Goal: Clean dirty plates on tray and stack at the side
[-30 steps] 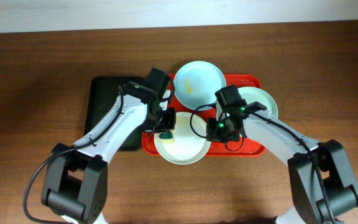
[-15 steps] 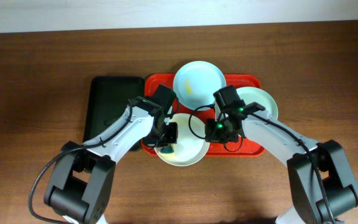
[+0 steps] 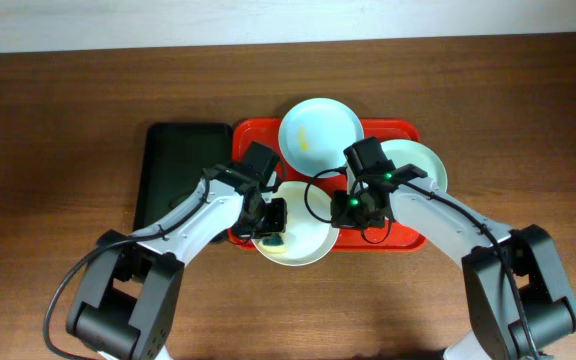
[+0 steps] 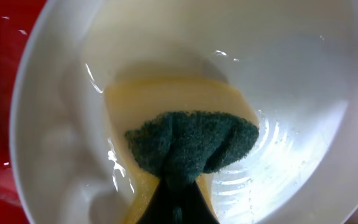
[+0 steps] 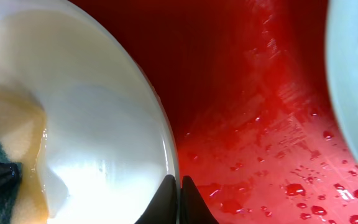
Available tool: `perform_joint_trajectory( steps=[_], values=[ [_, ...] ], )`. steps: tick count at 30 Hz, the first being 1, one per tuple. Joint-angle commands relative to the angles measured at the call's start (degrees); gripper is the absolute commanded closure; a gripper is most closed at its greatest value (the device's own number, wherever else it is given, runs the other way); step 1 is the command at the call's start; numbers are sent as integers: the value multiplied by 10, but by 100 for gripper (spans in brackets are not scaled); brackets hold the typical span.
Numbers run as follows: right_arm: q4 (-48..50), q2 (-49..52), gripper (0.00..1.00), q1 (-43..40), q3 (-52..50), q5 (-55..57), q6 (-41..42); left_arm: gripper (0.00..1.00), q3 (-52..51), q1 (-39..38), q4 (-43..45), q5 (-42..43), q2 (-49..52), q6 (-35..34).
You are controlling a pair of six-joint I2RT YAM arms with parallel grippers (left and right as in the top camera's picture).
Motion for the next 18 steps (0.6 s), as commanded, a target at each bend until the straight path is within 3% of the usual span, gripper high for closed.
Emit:
perform_joint_trajectory(
  steps=[1,18],
  values=[
    [2,7,96,4,-3,-14,1,100,-19,-6,20,45,11,-12],
    [2,7,96,4,-3,-14,1,100,-19,-65,88,58,26,-46]
  ],
)
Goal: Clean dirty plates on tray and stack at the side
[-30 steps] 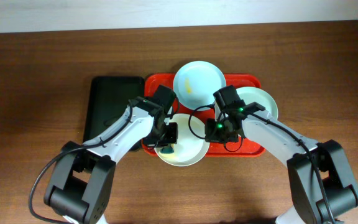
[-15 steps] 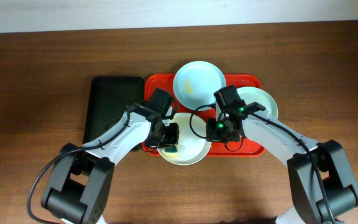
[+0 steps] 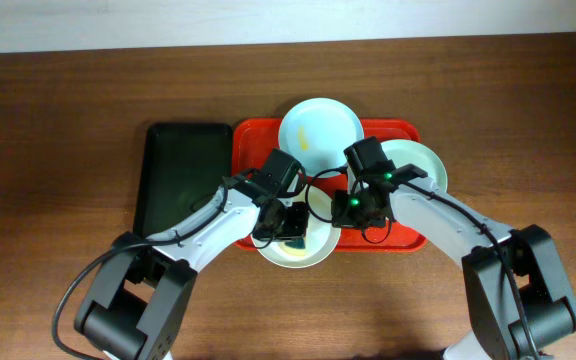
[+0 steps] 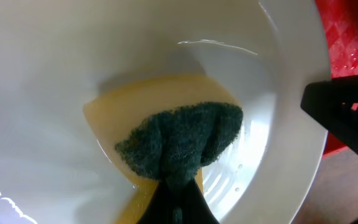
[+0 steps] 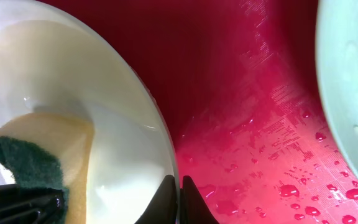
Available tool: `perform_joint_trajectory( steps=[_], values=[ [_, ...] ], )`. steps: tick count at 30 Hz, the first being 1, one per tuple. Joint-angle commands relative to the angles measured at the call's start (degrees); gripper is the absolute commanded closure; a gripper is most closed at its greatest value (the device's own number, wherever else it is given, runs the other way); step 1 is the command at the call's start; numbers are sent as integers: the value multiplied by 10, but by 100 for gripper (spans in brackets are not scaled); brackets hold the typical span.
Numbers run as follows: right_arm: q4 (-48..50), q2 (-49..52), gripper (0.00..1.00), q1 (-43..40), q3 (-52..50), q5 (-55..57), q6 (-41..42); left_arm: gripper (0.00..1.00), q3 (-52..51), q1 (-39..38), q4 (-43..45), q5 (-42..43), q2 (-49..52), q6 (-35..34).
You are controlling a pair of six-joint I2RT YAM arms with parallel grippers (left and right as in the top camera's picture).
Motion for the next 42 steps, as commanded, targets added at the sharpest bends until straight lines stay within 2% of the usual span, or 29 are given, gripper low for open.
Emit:
perform_joint_trajectory(
  steps=[1,3,7,12,17,21,31,34,38,42],
  values=[
    [2,7,96,4,-3,-19,1,100,-12,-10,35,50,22,-8],
    [2,7,96,4,-3,-19,1,100,-12,-10,63,71,22,-6],
    [2,7,96,4,-3,-19,1,100,1,-1,84,59,6,-3],
    [2,7,96,4,-3,-19,1,100,21,30,26,-51,-37,23],
    [2,7,96,4,-3,-19,1,100,22,46,-28,-102,-76,37],
    [2,7,96,4,-3,-19,1,100,15,44,-50,-123,-70,37],
    [2,7,96,4,-3,-19,1,100,6,42,-35,-148,14,21],
    [2,7,96,4,-3,-19,1,100,7,42,-36,-129,42,22],
    [2,7,96,4,-3,-19,1,100,19,41,-26,41,39,56],
    [2,7,96,4,-3,-19,1,100,70,48,-26,103,23,70]
  ],
)
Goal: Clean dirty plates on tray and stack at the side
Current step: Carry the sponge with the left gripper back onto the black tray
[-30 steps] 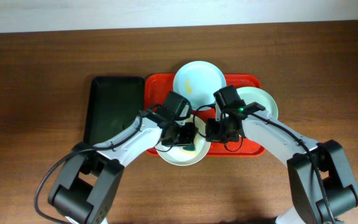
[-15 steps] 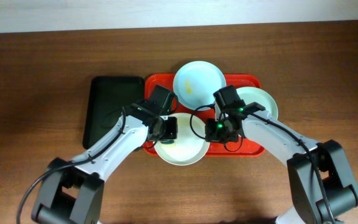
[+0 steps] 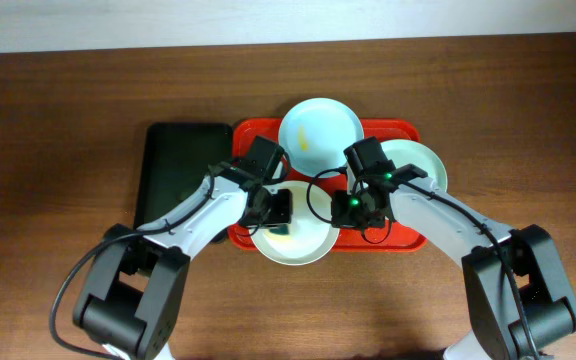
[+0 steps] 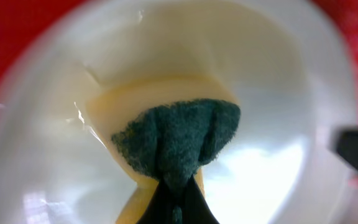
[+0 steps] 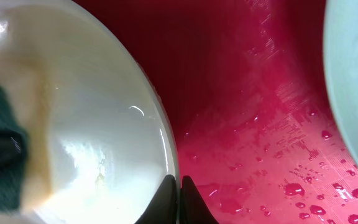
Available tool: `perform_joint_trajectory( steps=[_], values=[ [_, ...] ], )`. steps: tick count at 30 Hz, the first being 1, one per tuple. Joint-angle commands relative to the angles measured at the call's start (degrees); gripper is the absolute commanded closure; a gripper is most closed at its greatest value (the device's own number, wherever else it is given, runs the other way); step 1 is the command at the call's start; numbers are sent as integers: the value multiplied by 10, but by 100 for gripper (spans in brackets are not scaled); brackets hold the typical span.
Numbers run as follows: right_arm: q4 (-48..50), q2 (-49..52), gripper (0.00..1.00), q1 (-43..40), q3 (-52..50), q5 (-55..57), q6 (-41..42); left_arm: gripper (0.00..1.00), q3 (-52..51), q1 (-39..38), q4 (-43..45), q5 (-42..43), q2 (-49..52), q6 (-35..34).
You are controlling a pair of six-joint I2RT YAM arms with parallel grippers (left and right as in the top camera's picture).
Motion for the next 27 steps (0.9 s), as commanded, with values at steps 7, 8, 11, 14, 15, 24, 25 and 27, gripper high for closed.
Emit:
perform_joint_trajectory(
  steps=[7,8,11,14,15,24,25,27],
  values=[
    [2,7,87,4,-3,-12,1,100,142,48,-115,-41,-43,76],
    [2,7,79,4,-3,-12,1,100,150,52,-130,-63,-44,99],
    [2,7,66,4,-3,-12,1,100,156,68,-175,-193,-45,121],
    [2,7,62,4,-3,-12,1,100,156,93,-197,-255,-44,120],
    [2,7,61,4,-3,-12,1,100,156,102,-196,-256,-44,120],
    [-4,7,61,5,-14,-12,1,100,153,231,-184,-249,-23,121],
    [-4,7,61,4,-15,-12,1,100,152,240,-183,-241,-17,121],
    [-4,7,63,4,-16,-12,0,100,147,252,-178,-235,-3,121]
  ],
)
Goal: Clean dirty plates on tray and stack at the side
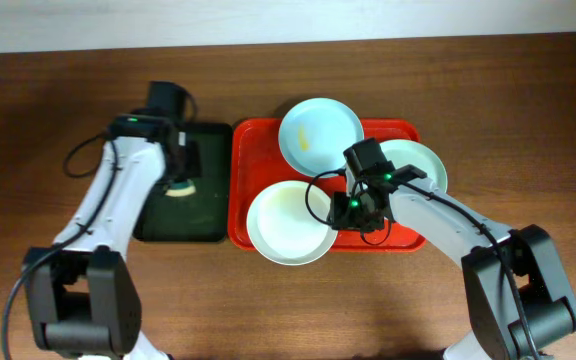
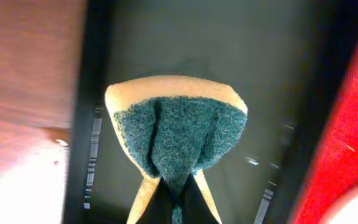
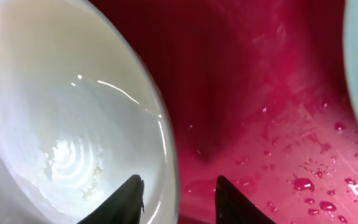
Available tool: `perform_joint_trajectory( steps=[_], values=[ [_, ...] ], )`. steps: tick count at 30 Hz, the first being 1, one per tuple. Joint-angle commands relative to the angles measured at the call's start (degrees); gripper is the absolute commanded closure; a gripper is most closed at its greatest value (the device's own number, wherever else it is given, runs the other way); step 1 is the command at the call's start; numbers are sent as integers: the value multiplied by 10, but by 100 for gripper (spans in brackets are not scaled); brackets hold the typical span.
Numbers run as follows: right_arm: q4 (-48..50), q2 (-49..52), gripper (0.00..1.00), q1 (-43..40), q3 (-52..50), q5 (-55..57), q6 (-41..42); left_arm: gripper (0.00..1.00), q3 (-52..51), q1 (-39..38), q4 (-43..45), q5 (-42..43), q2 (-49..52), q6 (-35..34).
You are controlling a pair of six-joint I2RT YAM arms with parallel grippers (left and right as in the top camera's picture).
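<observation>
A white plate (image 1: pixel 288 222) lies at the front of the red tray (image 1: pixel 246 160), wet and with nothing on it. In the right wrist view the plate (image 3: pixel 73 124) has its rim between the fingers of my right gripper (image 3: pixel 179 193), which is open and straddles the rim; overhead, that gripper (image 1: pixel 353 210) is at the plate's right edge. My left gripper (image 1: pixel 180 168) is over the black tray (image 1: pixel 203 215), shut on a yellow sponge with a green scouring face (image 2: pixel 176 134). A pale blue plate (image 1: pixel 320 135) with a yellow smear sits at the tray's back.
A pale green plate (image 1: pixel 423 165) rests on the red tray's right end, its edge near my right gripper. Water drops dot the red tray floor (image 3: pixel 272 124). The black tray (image 2: pixel 166 43) lies left of the red one on the brown wooden table (image 1: pixel 68 270).
My left gripper has moved with the sponge from inside the white plate to over the black tray on the left. My right gripper has opened and let go of the plate's rim.
The sponge was pressed in the front of the white plate while my right gripper held the rim shut. It then lay at the plate's right side, then at its middle. Now the sponge is off the plate, over the black tray, and the rim is released.
</observation>
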Motion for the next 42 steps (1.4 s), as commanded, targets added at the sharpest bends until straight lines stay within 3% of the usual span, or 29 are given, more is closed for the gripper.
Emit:
perform_joint_trajectory(
  steps=[1,8,11,14,17,18,20,26,28,29,30,31,37,42],
  values=[
    [0,7,67,4,-10,-3,1,100,-7,23,12,6,34,10],
    [0,7,80,4,-10,-3,1,100,-10,29,40,-11,72,10],
    [0,7,94,4,-10,-3,0,100,-10,29,42,-13,94,9],
    [-1,7,96,4,-10,-3,1,100,-10,29,42,-11,112,9],
    [-1,7,96,3,-9,-3,3,81,-10,29,42,-9,113,9],
    [-3,7,96,3,-9,-4,5,60,-10,29,42,-9,112,9],
    [-8,5,96,3,-9,-5,5,44,-10,29,38,-9,110,9],
    [-31,4,95,3,7,-5,5,40,2,29,32,37,53,9],
    [-32,4,86,3,7,-5,5,40,2,29,32,37,16,9],
    [-33,4,86,3,7,-5,5,35,2,29,32,36,-10,9],
    [-34,4,91,3,7,-5,5,12,2,29,32,36,-27,9],
    [-36,4,96,3,7,-5,5,0,2,29,34,34,-41,9],
    [-47,-1,96,3,11,-6,20,1,2,29,33,10,-75,9],
    [-125,-20,96,4,69,-5,19,1,2,29,36,8,-77,9]
  ],
)
